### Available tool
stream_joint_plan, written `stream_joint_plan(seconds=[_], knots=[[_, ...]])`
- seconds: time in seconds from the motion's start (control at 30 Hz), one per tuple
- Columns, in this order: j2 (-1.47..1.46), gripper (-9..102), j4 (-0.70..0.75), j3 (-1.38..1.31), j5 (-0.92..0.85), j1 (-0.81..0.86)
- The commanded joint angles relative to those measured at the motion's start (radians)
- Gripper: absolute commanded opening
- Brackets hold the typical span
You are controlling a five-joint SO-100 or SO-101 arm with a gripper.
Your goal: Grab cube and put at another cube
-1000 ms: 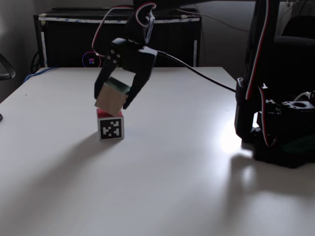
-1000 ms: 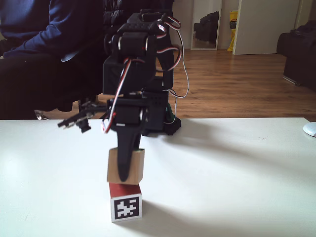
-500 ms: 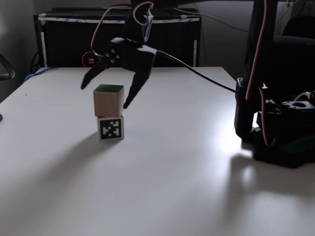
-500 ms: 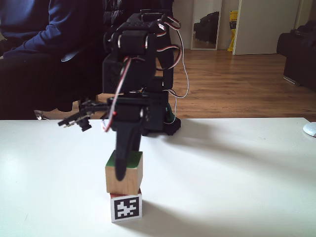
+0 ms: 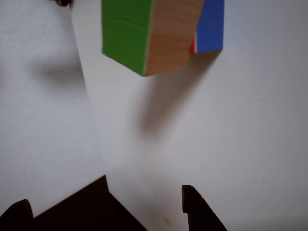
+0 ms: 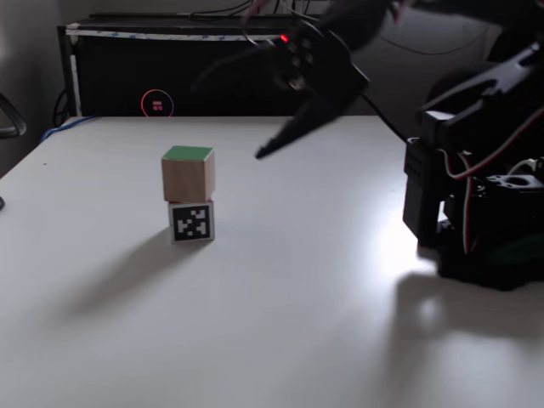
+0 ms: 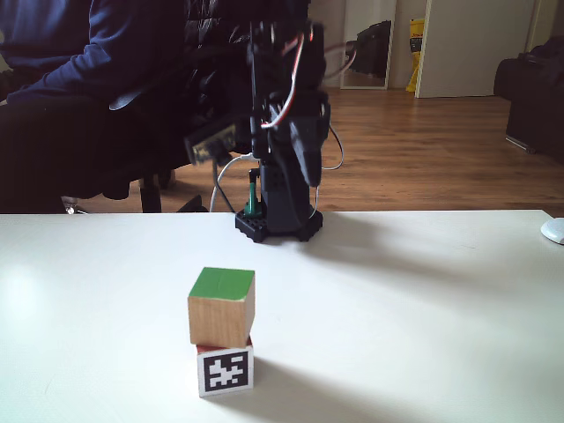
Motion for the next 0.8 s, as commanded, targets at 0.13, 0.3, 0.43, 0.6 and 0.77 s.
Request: stream_joint_plan(seconds=[0.13,0.3,0.43,0.6,0.77], knots=[[0.133,47,-0.094,0.141,-0.025,0.0],[0.166,46,-0.103,0.204,-0.009,-0.028],[0.311,45,-0.126,0.348,-0.012,-0.051],[0.644,41,-0.074,0.554,-0.044,-0.077],[0.667,19,-0.086,0.641,-0.057,-0.104]])
